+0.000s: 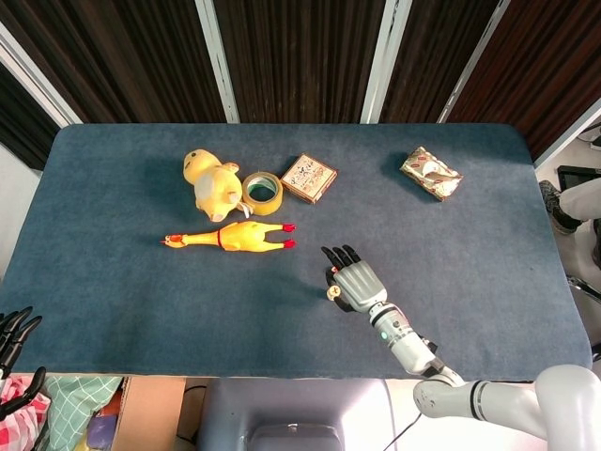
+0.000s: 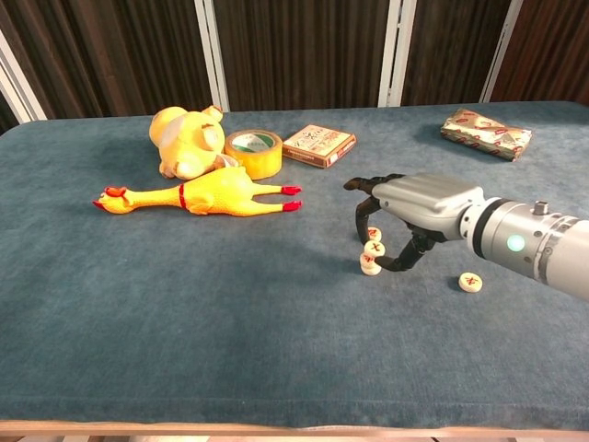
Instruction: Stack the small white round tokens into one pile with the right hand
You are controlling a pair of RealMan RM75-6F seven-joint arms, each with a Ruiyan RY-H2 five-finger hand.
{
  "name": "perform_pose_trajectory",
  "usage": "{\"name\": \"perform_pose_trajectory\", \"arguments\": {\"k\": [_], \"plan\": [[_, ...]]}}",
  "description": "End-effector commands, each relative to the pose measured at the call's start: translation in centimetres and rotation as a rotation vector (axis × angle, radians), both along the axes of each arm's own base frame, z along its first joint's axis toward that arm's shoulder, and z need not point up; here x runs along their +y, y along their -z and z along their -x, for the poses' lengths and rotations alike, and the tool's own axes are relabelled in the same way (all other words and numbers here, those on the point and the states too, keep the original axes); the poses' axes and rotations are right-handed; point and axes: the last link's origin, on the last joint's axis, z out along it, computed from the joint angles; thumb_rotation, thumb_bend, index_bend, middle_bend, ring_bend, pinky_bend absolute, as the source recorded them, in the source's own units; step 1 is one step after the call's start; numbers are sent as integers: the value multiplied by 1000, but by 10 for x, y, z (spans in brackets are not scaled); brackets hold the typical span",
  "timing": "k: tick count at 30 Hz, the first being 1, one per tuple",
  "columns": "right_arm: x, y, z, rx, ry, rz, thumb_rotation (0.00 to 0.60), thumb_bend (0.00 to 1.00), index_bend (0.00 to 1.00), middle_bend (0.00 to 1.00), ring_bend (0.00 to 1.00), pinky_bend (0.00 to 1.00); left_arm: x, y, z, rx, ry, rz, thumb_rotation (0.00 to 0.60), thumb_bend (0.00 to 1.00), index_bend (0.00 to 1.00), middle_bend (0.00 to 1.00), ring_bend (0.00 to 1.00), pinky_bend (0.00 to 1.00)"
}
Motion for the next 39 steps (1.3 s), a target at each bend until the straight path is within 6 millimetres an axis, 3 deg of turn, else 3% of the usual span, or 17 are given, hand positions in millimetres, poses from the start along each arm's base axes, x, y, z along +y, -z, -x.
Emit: {"name": "perform_pose_trajectory", "arguments": {"k": [1,7,12,20,28,39], "plan": [[0,2,-1,2,-2,-5,600,480,645,25,0,0,0,0,0,2,-1,-1,600,442,0,0,0,74],[0,4,-1,9,-3,-9,600,480,623,24,0,0,0,0,0,0,-2,-3,600,443,0,0,0,74],[1,4,-1,7,3,-13,600,480,517,29,0,0,0,-1,0,-2,-1,-4,600,442,0,0,0,75],[1,1,-1,0,4,-6,600,480,468,30,0,0,0,-2,1,-5,-1,-8,600,442,0,0,0,74],[-22,-19,9,-12,63,63,600,480,472,30,0,0,0,-1,1,-4,-5,-7,600,442,0,0,0,74],[-42,-5,5,27,92,73,600,475,494,30,0,0,3,1,1,4,-16,-4,600,442,0,0,0,74]]}}
